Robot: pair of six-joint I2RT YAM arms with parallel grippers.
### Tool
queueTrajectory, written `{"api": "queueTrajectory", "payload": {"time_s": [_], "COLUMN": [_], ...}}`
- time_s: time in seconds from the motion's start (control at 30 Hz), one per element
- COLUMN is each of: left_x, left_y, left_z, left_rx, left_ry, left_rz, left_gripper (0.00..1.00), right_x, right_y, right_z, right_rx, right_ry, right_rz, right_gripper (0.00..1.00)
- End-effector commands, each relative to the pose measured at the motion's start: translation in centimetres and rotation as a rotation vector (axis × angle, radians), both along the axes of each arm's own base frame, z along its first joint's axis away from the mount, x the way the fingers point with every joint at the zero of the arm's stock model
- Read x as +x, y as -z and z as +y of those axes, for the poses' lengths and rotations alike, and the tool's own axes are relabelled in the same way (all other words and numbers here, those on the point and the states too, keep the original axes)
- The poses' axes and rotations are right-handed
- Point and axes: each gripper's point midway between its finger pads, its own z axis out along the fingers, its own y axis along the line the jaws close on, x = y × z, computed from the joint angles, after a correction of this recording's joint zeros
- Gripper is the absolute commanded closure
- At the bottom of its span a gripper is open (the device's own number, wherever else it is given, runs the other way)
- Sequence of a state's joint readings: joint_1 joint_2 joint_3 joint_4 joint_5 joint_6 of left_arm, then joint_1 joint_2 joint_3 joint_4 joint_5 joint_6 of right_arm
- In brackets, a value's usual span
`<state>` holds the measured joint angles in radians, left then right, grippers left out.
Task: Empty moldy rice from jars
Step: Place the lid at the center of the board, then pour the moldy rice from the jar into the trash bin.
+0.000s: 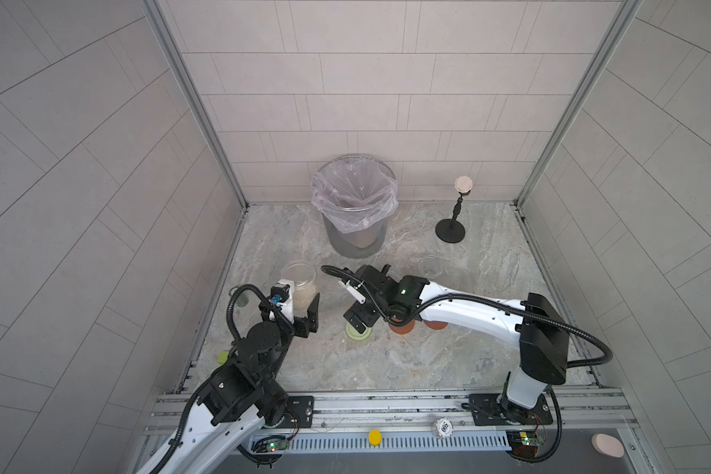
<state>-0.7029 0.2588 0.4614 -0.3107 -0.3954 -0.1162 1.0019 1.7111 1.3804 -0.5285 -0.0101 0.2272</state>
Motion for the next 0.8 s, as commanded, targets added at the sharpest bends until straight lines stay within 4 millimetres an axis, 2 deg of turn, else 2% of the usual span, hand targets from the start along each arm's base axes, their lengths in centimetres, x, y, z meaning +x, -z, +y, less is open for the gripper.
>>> {"api": "queueTrajectory", "payload": {"time_s": [0.0,0.1,0.27,0.37,0.47,0.57,0.67,0.77], "left_x": [-0.2,0.3,1.3,2.1,3.0,4.2,5.7,7.3], "left_y": [-4.7,-5.2,-6.7,-7.8,-8.6,-9.4,-10.5,-11.4], "left_z": [-0.3,-0.9,-2.3,-3.5,-4.8,-6.1,-7.3,-8.8], "left_rx": [-0.091,-0.066,-0.031,-0.021,-0.005,0.016,0.034,0.052], "left_ry": [0.02,0.032,0.064,0.091,0.115,0.129,0.132,0.143], "left_rz": [-0.098,-0.09,-0.082,-0.082,-0.073,-0.07,-0.079,-0.093], "left_gripper": [0.86,0.86,0.86,0.86,0.86,0.86,0.86,0.86], "right_x": [0.5,0.2,1.7,3.0,3.5,4.3,6.0,6.9], "right_y": [-3.7,-6.5,-11.5,-14.4,-16.7,-18.2,-19.9,-20.6], "right_z": [-2.2,-3.1,-6.1,-8.9,-10.4,-11.6,-13.5,-14.2], "right_rx": [0.055,0.099,0.229,0.279,0.301,0.38,0.464,0.482], "right_ry": [0.086,0.081,0.217,0.363,0.355,0.344,0.381,0.351], "right_rz": [-0.035,-0.075,-0.169,-0.263,-0.327,-0.347,-0.405,-0.43], "right_gripper": [0.01,0.0,0.01,0.01,0.0,0.01,0.0,0.01]}}
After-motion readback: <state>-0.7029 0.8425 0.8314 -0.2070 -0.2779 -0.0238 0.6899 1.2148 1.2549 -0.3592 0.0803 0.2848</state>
